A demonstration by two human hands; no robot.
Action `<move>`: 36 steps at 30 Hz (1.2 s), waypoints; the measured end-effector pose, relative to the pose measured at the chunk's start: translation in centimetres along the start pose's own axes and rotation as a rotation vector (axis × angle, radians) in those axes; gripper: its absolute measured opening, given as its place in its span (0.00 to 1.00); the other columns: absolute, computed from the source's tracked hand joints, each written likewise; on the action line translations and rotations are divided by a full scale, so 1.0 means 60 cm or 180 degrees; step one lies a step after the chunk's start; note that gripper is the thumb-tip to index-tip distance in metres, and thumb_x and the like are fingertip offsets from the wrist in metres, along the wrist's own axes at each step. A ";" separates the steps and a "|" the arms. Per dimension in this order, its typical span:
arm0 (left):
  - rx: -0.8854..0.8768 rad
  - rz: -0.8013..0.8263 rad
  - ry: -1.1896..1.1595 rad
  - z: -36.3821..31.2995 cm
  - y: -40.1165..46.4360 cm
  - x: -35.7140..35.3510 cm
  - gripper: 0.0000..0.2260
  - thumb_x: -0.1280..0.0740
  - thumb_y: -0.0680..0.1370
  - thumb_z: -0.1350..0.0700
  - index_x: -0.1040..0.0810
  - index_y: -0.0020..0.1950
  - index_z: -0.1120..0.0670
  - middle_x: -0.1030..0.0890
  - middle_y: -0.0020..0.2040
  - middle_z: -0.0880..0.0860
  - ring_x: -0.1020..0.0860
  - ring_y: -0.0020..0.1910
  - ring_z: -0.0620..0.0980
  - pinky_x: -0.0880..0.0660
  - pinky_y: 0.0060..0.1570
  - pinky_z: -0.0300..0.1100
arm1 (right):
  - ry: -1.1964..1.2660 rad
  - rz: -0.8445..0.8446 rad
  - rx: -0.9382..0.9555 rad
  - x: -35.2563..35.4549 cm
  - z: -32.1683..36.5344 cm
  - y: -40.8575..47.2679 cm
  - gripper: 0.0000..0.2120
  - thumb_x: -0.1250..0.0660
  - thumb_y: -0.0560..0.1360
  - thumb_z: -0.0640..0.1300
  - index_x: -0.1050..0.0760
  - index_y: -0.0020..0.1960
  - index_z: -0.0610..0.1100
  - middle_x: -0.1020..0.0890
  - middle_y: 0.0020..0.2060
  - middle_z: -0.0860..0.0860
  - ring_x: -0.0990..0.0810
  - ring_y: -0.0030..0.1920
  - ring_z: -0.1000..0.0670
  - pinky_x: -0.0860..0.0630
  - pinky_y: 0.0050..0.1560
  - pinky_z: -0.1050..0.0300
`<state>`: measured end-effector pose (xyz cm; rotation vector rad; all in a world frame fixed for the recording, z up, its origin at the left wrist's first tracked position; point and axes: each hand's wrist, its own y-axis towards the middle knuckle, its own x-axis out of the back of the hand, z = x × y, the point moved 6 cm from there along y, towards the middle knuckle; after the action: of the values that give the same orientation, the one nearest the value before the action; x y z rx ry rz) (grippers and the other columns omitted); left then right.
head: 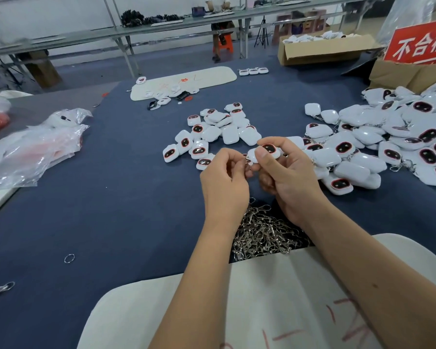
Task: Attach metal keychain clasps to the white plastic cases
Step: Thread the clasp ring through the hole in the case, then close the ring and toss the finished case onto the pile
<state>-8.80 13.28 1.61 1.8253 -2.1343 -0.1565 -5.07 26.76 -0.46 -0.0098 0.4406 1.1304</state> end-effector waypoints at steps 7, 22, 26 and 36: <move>-0.0740 0.0203 0.0964 -0.014 -0.004 -0.006 0.06 0.34 0.82 0.61 0.20 0.46 0.54 0.18 0.43 0.47 0.22 0.46 0.50 0.25 0.49 0.47 | -0.0225 -0.0442 0.0077 0.014 0.005 -0.002 0.06 0.26 0.79 0.46 0.20 0.52 0.46 0.24 0.30 0.44 0.33 0.24 0.53 0.37 0.25 0.64; -0.0274 0.0541 0.1758 0.020 0.005 0.003 0.12 0.30 0.76 0.63 0.18 0.54 0.48 0.18 0.49 0.44 0.23 0.50 0.48 0.24 0.54 0.50 | -0.3200 -0.0550 0.0779 0.000 0.022 -0.009 0.15 0.32 0.78 0.36 0.20 0.63 0.45 0.17 0.49 0.52 0.21 0.51 0.48 0.26 0.61 0.49; 0.0060 0.0455 0.1368 0.026 0.018 0.025 0.08 0.24 0.74 0.57 0.20 0.49 0.48 0.18 0.47 0.43 0.21 0.49 0.44 0.23 0.52 0.42 | -0.3790 0.0123 0.0716 -0.026 0.010 -0.010 0.23 0.29 0.77 0.40 0.23 0.72 0.47 0.18 0.64 0.49 0.27 0.66 0.43 0.34 0.71 0.50; -0.0069 0.1862 0.2006 0.026 0.013 0.016 0.10 0.20 0.70 0.48 0.20 0.37 0.47 0.23 0.49 0.53 0.26 0.52 0.51 0.28 0.51 0.45 | -0.3790 0.0040 0.0415 -0.014 -0.001 -0.003 0.18 0.27 0.78 0.42 0.20 0.67 0.47 0.26 0.53 0.49 0.24 0.55 0.48 0.36 0.53 0.63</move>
<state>-10.16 12.29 0.57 0.9733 -2.0528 0.4660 -5.23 25.92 -0.25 0.7433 -0.5525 0.9324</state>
